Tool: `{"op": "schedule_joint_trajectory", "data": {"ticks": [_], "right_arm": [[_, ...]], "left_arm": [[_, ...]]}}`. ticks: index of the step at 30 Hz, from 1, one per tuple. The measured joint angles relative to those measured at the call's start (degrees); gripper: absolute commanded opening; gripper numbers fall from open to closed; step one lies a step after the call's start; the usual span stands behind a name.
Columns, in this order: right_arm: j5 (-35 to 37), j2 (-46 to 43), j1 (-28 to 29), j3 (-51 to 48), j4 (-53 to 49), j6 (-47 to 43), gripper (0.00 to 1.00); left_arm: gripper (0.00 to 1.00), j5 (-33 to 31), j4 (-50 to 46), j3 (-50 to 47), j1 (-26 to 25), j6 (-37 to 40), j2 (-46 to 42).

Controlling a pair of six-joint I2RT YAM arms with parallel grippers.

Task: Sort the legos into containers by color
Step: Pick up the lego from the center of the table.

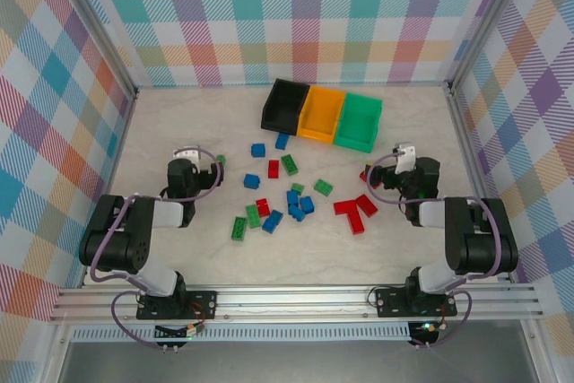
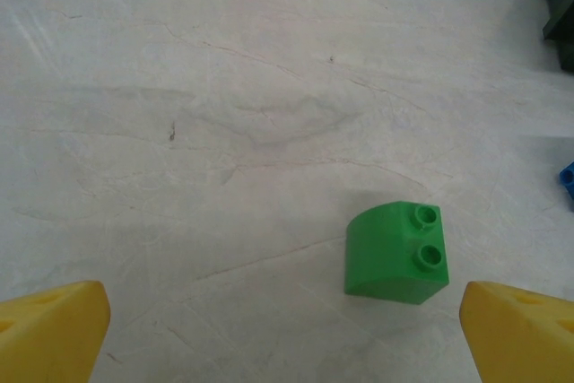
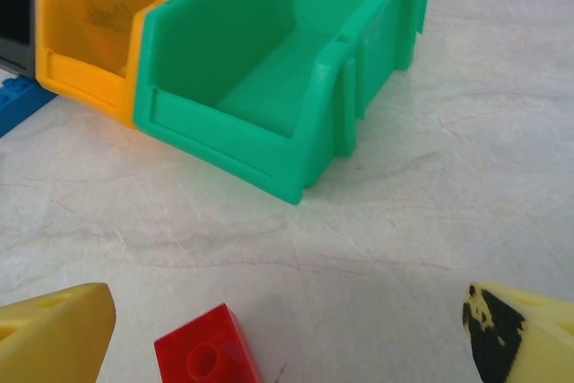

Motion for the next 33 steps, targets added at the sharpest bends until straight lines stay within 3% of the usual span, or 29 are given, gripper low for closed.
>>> {"op": "schedule_joint_trajectory", "data": {"ticks": [10,15,19,21,27,33], "right_arm": [[2.3,-18.2,0.0,4.3,-17.3,3.8,0.99],[2.1,-24.2,0.0,11.3,-32.3,13.4,0.99],[-4.3,-24.0,0.1,14.8,-42.9,18.7,0.99],[-6.8,-23.1,0.9,15.5,-48.0,20.0,1.00],[-6.0,-18.3,12.0,19.0,-63.2,20.3,0.95],[0.8,-8.2,22.4,27.8,-72.8,18.8,0.87]], "left_arm": [[1.00,2.1,-18.1,11.5,0.0,-2.8,-12.5],[1.00,3.1,-39.1,27.1,0.0,-10.3,-13.5],[1.00,6.2,-54.2,40.5,0.1,-13.6,-11.5],[1.00,8.7,-58.6,42.6,0.2,-14.4,-11.3],[1.00,12.9,-66.8,38.4,0.2,-15.8,-11.1],[1.00,15.3,-73.2,38.3,0.3,-16.5,-9.5]]}}
